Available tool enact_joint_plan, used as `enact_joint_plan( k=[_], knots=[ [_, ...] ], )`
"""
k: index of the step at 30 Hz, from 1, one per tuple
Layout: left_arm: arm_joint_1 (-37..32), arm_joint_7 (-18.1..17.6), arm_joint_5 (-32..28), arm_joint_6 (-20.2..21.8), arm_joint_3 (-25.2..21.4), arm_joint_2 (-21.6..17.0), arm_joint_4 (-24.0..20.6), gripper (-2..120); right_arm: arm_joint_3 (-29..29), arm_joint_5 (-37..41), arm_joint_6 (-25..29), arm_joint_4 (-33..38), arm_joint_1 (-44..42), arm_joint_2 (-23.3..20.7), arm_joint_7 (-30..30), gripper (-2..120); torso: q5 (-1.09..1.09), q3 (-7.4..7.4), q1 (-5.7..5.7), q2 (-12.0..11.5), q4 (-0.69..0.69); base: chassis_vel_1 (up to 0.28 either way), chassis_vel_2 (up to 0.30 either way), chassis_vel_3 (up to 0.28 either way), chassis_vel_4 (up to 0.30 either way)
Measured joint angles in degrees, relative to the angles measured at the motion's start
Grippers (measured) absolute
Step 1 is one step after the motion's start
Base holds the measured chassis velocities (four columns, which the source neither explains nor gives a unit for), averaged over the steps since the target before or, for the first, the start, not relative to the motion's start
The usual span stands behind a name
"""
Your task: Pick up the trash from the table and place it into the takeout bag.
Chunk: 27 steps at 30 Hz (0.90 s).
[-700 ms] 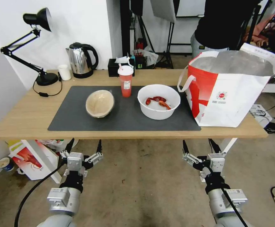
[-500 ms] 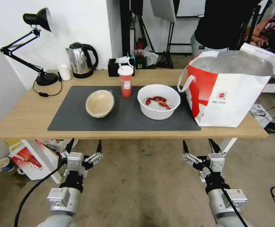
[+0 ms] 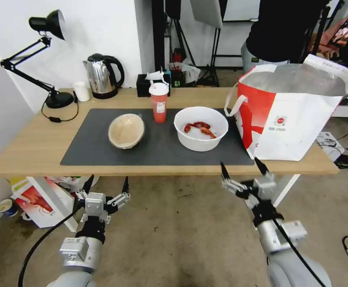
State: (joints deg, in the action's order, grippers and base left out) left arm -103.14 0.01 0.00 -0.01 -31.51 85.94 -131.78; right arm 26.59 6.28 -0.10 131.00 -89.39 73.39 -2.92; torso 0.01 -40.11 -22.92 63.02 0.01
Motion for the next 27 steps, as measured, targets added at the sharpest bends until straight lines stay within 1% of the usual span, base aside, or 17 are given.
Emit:
enact_joint_plan(
  k=[1, 3, 4, 5, 8, 10, 11, 12, 14, 15, 16, 18, 20, 22, 24, 25, 27],
  knots=[
    [0.00, 0.00, 0.00, 0.00, 0.00, 0.00, 0.00, 100, 0.00, 0.00, 0.00, 0.00, 0.00, 0.00, 0.00, 100, 0.00, 0.00, 0.00, 0.00, 0.00, 0.000, 0.000, 0.000, 0.000],
    [0.00, 0.00, 0.00, 0.00, 0.00, 0.00, 0.00, 100, -0.96, 1.27, -0.03, -0.14, 3.73, -3.29, -0.60, 100, -0.02, -0.01, -0.01, 0.00, 0.03, 0.000, 0.000, 0.000, 0.000],
    [0.00, 0.00, 0.00, 0.00, 0.00, 0.00, 0.00, 100, -1.33, 1.64, -0.05, -0.21, 4.36, -3.94, -0.81, 100, 0.03, -0.01, 0.00, 0.00, -0.05, 0.000, 0.000, 0.000, 0.000],
    [0.00, 0.00, 0.00, 0.00, 0.00, 0.00, 0.00, 100, -1.33, 1.64, -0.05, -0.21, 4.36, -3.94, -0.81, 100, 0.03, -0.01, 0.00, 0.00, -0.05, 0.000, 0.000, 0.000, 0.000],
    [0.00, 0.00, 0.00, 0.00, 0.00, 0.00, 0.00, 100, -2.82, 3.83, -0.05, -0.46, 8.76, -8.09, -2.01, 100, -0.01, -0.01, 0.01, 0.00, -0.01, 0.000, 0.000, 0.000, 0.000],
    [0.00, 0.00, 0.00, 0.00, 0.00, 0.00, 0.00, 100, -3.07, 4.20, -0.05, -0.50, 9.53, -8.80, -2.21, 100, -0.01, -0.01, 0.00, 0.00, 0.00, 0.000, 0.000, 0.000, 0.000],
    [0.00, 0.00, 0.00, 0.00, 0.00, 0.00, 0.00, 100, -4.00, 5.57, -0.05, -0.71, 12.34, -11.44, -2.96, 100, 0.00, -0.01, 0.00, 0.00, 0.00, 0.000, 0.000, 0.000, 0.000],
    [0.00, 0.00, 0.00, 0.00, 0.00, 0.00, 0.00, 100, -4.00, 5.57, -0.05, -0.71, 12.34, -11.44, -2.96, 100, 0.00, -0.01, 0.00, 0.00, 0.00, 0.000, 0.000, 0.000, 0.000],
    [0.00, 0.00, 0.00, 0.00, 0.00, 0.00, 0.00, 100, -5.40, 7.59, -0.04, -0.96, 16.43, -15.28, -4.06, 100, 0.00, -0.01, 0.00, 0.00, -0.01, 0.000, 0.000, 0.000, 0.000],
    [0.00, 0.00, 0.00, 0.00, 0.00, 0.00, 0.00, 100, -5.82, 8.21, -0.04, -1.05, 17.68, -16.47, -4.39, 100, 0.00, -0.01, 0.00, 0.00, -0.01, 0.000, 0.000, 0.000, 0.000],
    [0.00, 0.00, 0.00, 0.00, 0.00, 0.00, 0.00, 100, -5.82, 8.21, -0.04, -1.05, 17.68, -16.47, -4.39, 100, 0.00, -0.01, 0.00, 0.00, -0.01, 0.000, 0.000, 0.000, 0.000],
    [0.00, -0.01, 0.00, 0.00, 0.00, 0.00, 0.00, 100, -7.23, 10.20, -0.03, -1.33, 21.80, -20.33, -5.51, 100, 0.00, 0.00, 0.00, 0.00, -0.01, 0.000, 0.000, 0.000, 0.000],
    [0.00, -0.01, 0.00, 0.00, 0.00, 0.00, 0.00, 100, -7.63, 10.81, -0.02, -1.40, 23.07, -21.52, -5.83, 100, 0.00, -0.01, 0.00, 0.00, 0.00, 0.000, 0.000, 0.000, 0.000],
    [0.00, 0.00, 0.00, 0.00, 0.00, 0.00, 0.00, 100, -8.49, 12.05, -0.02, -1.59, 25.59, -23.90, -6.50, 100, 0.00, 0.00, 0.00, 0.00, -0.01, 0.000, 0.000, 0.000, 0.000],
    [0.00, 0.00, 0.00, 0.00, 0.00, 0.00, 0.00, 100, -9.97, 14.19, 0.00, -1.87, 30.05, -28.07, -7.66, 100, 0.00, 0.00, 0.00, 0.00, -0.01, 0.000, 0.000, 0.000, 0.000],
    [0.00, 0.00, 0.00, 0.00, 0.00, 0.00, 0.00, 100, -9.97, 14.19, 0.00, -1.87, 30.05, -28.07, -7.66, 100, 0.00, 0.00, 0.00, 0.00, -0.01, 0.000, 0.000, 0.000, 0.000],
    [0.00, 0.00, 0.00, 0.00, 0.00, 0.00, 0.00, 100, -10.88, 15.49, 0.01, -2.05, 32.75, -30.60, -8.38, 100, 0.00, 0.00, 0.00, 0.00, -0.01, 0.000, 0.000, 0.000, 0.000]
  ],
)
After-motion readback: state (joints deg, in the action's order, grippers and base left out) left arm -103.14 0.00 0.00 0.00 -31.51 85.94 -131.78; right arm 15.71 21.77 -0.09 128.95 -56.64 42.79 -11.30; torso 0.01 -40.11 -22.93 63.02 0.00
